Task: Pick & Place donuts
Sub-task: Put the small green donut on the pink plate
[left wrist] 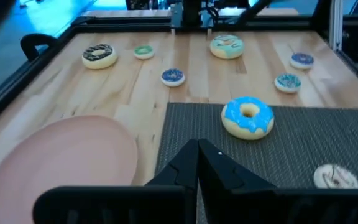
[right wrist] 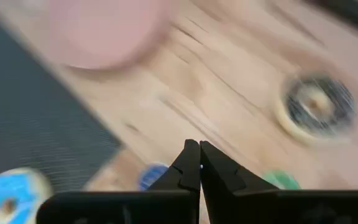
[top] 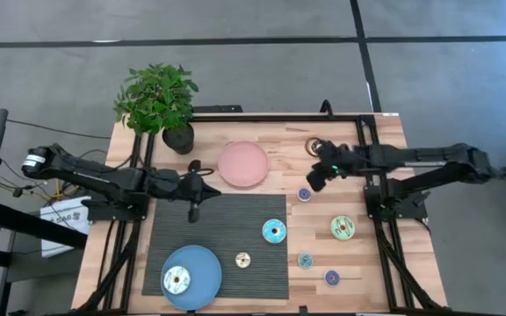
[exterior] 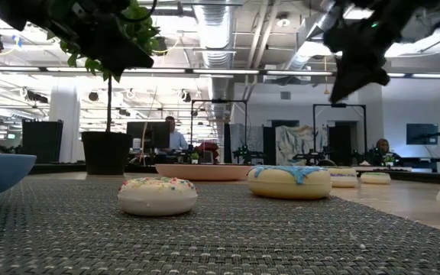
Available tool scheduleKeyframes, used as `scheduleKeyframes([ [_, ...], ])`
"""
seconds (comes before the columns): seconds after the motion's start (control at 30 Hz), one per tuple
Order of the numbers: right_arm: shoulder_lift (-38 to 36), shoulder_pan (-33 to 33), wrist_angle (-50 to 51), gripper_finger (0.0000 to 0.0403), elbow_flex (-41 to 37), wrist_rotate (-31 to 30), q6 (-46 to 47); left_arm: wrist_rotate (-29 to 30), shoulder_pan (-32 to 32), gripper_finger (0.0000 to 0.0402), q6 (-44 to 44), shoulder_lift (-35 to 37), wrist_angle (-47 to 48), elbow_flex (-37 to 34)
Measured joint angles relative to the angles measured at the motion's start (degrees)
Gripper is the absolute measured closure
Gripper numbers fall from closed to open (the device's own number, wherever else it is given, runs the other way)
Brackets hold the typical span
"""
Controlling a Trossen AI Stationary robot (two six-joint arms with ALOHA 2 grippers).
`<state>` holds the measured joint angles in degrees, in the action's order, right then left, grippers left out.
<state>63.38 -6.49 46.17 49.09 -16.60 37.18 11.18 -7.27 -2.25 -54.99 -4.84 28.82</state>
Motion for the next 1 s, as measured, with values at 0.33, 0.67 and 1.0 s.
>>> scheduleKeyframes([
  [0.33, 8.8, -8.9, 17.3, 0.033, 3.9, 3.4, 11.3, -0.3, 0.0, 0.0401, 0.7, 1.3, 2.3, 0.0],
  [0.67, 6.3, -13.2, 14.3, 0.0176, -4.6, 3.7, 13.8, 0.0, 0.0, 0.0401, -1.7, 1.3, 2.4, 0.0],
  [1.0, 6.0, -16.1, 4.8, 0.0069, -8.8, 4.7, 12.0, 1.7, 0.0, 0.0401, -2.0, 1.2, 2.4, 0.0],
])
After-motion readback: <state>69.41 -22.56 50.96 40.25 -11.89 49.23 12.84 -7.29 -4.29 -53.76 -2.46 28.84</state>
